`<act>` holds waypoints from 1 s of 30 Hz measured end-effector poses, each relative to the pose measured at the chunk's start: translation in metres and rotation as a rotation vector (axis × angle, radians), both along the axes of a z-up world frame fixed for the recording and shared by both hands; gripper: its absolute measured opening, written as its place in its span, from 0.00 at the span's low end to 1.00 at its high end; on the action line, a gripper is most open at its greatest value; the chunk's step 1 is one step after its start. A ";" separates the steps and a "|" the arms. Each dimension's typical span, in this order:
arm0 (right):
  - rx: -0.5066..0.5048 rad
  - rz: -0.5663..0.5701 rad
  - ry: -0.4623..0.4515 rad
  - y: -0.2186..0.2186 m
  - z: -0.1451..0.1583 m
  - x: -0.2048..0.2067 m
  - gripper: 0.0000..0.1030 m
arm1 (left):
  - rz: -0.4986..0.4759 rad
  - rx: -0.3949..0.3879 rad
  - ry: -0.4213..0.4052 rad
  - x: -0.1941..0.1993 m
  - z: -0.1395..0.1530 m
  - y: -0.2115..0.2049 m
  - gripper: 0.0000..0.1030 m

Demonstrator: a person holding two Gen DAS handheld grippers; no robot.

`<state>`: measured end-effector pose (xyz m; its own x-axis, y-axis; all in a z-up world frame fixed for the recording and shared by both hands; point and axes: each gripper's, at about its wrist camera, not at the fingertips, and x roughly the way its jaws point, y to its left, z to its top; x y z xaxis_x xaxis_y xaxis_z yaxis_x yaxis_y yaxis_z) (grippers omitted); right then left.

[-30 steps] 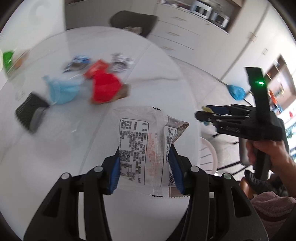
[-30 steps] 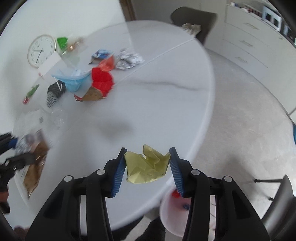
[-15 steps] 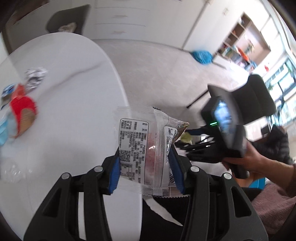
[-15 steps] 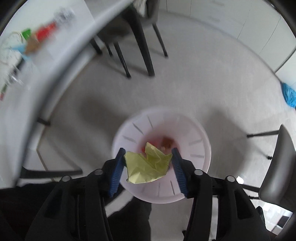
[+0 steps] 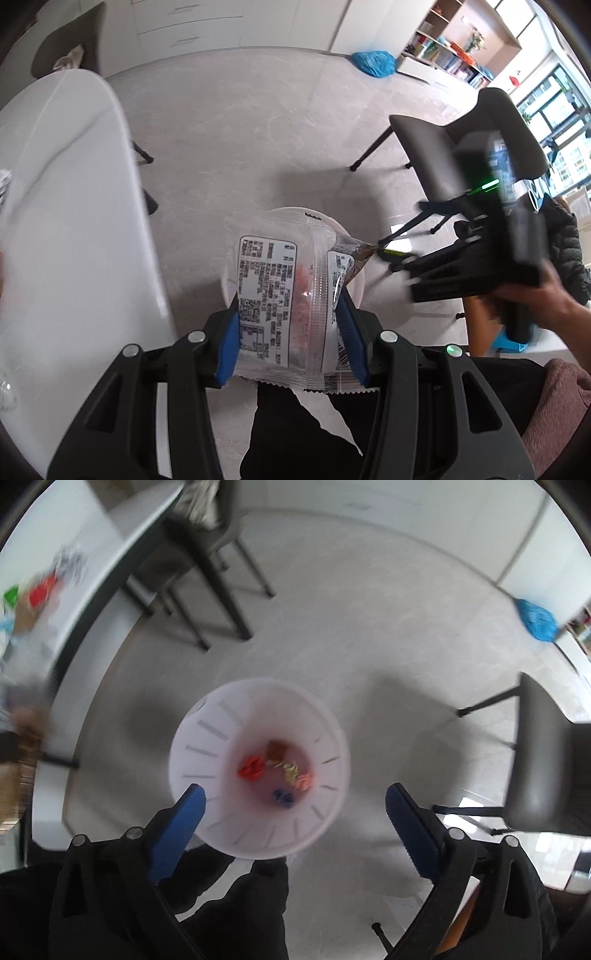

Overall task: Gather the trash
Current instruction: 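Carry the plastic bag over the bin and open the left tool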

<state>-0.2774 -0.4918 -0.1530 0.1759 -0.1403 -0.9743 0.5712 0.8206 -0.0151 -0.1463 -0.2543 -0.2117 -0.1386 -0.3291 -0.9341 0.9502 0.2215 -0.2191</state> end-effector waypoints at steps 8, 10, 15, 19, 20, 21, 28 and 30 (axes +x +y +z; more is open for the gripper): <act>-0.054 -0.076 -0.086 -0.031 0.054 -0.023 0.98 | -0.051 0.079 0.062 -0.028 -0.037 -0.036 0.77; -0.064 -0.073 -0.101 -0.032 0.063 -0.022 0.98 | -0.035 0.104 0.053 -0.029 -0.040 -0.040 0.79; -0.077 -0.071 -0.140 -0.032 0.080 -0.019 0.98 | 0.069 0.060 0.020 -0.014 -0.012 -0.033 0.89; -0.091 -0.048 -0.189 -0.024 0.103 -0.009 0.98 | 0.206 -0.005 -0.066 0.011 0.034 -0.020 0.93; -0.098 -0.039 -0.197 -0.023 0.108 -0.006 0.98 | 0.240 -0.020 -0.071 0.017 0.045 -0.014 0.93; -0.105 -0.029 -0.205 -0.022 0.114 -0.004 0.98 | 0.265 -0.032 -0.072 0.023 0.054 -0.009 0.93; -0.128 0.042 -0.262 -0.004 0.141 0.023 0.98 | 0.422 -0.074 -0.141 0.048 0.099 0.023 0.93; -0.128 0.061 -0.264 0.000 0.141 0.033 0.98 | 0.442 -0.074 -0.154 0.051 0.101 0.031 0.93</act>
<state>-0.2446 -0.4915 -0.0116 0.4329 -0.2405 -0.8687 0.5189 0.8546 0.0220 -0.0952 -0.2234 -0.1104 0.1683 -0.3916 -0.9046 0.7913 0.6009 -0.1129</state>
